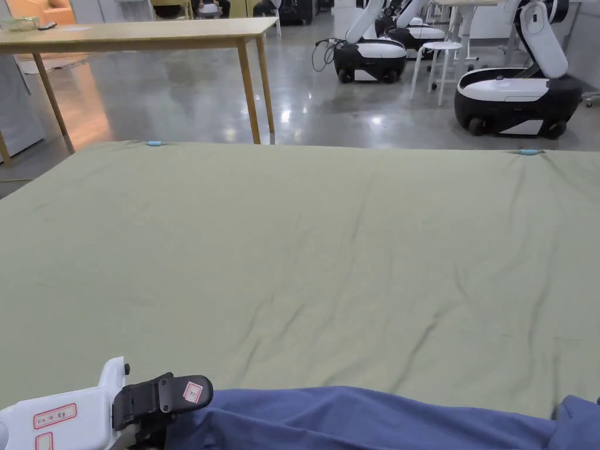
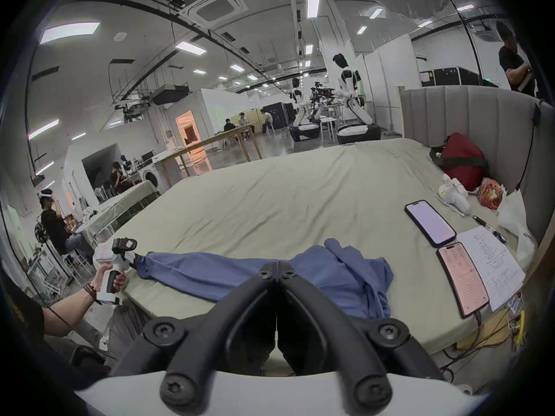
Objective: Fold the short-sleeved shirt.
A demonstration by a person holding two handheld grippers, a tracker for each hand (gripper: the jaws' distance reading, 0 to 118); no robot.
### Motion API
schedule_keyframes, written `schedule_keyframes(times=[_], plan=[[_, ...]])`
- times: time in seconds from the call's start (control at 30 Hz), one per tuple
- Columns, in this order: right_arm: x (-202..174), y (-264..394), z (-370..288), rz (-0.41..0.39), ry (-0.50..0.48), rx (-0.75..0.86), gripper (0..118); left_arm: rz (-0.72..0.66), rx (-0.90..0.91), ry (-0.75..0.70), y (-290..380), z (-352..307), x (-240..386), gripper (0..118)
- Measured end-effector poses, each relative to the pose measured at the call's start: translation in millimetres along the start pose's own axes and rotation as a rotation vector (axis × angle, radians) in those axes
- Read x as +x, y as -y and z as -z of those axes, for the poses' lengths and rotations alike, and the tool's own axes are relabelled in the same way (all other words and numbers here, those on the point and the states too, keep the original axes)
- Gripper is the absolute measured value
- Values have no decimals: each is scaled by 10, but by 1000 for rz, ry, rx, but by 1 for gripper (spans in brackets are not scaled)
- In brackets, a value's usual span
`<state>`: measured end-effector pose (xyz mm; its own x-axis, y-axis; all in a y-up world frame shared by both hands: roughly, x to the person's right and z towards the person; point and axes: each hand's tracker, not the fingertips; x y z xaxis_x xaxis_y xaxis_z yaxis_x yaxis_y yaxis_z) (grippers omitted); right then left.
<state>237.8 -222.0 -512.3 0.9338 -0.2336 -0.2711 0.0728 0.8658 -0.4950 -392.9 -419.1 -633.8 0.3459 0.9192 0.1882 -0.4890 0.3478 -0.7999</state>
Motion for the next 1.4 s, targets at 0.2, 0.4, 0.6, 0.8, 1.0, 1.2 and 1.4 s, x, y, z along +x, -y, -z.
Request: schedule_keyframes(times=[0.2,0.4,0.6,0.8,1.0,1.2,1.4], plan=[[-2,-3,18,-7,9,-15,0,65,-35,-122,22,97,-92,36],[23,11,25,1,22,-22,0,168,-55,-170,11,102,-125,26],[8,-8,30,0,33,-33,0,138,26,-160,-138,-119,-157,26],[-39,-20,38,0,41,-39,0,173,76,-241,-440,-689,-106,25],[-108,-19,83,2,38,-48,0,121,230,-426,-668,-1462,-181,25],[-162,-29,167,10,22,-61,0,148,169,-420,-630,-1368,25,25],[-178,-44,182,1,13,-70,0,256,49,-212,-584,-757,753,25]])
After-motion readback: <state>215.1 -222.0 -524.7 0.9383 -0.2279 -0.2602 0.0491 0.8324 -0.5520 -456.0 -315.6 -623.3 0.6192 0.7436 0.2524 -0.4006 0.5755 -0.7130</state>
